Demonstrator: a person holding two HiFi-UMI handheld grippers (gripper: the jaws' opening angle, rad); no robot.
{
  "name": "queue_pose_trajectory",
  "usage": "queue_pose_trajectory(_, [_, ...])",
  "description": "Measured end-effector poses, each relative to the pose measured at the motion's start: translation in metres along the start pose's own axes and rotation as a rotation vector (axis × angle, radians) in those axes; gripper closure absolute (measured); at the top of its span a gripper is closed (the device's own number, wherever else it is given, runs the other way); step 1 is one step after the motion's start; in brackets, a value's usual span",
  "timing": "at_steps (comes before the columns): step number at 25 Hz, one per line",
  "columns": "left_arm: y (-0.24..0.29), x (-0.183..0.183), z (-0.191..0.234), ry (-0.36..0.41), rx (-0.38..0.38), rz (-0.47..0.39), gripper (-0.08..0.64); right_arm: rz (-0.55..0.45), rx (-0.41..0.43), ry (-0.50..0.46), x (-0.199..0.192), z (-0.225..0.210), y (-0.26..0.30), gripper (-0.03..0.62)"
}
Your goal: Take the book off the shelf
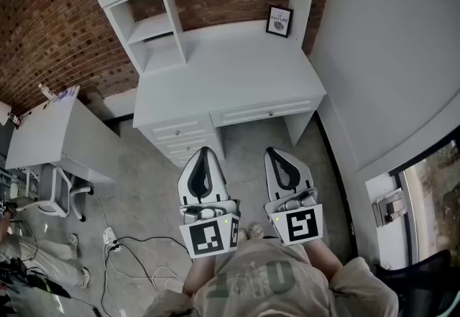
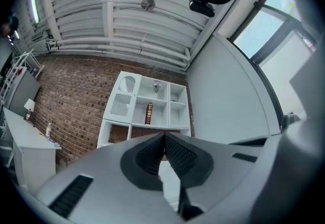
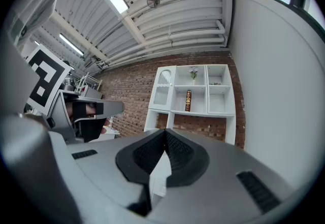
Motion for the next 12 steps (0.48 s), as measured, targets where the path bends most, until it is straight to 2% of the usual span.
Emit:
queue_pose_trajectory(5, [0.0,-0.003,-0.006,0.01,-0.003,0.006,0.548,0.011,-0.009,-0.003,-0.006,-0.01,0.001,0.578])
queue_pose_trajectory(9, [0.0,-0.006,-0.01,0.017,-0.009,0.019,0.548,0.039,-0.035,0.079,-0.015,-0.019,0.003,0.578])
queue_pose_trajectory(12, [0.001,-0.007,-0.011,0.019,-0.008,0.023,0.548,0.025,-0.037,0.097,-0.014,-0.023,0.003,0.578])
Point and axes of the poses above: the fingertips, and each gripper's own axes: y forward along the fingers, z to its left, x out of its top, the point moved 2 cm from there along -y, backward along the fingers, and after that the axes turned 8 degrees about y, right-handed, at the moved point
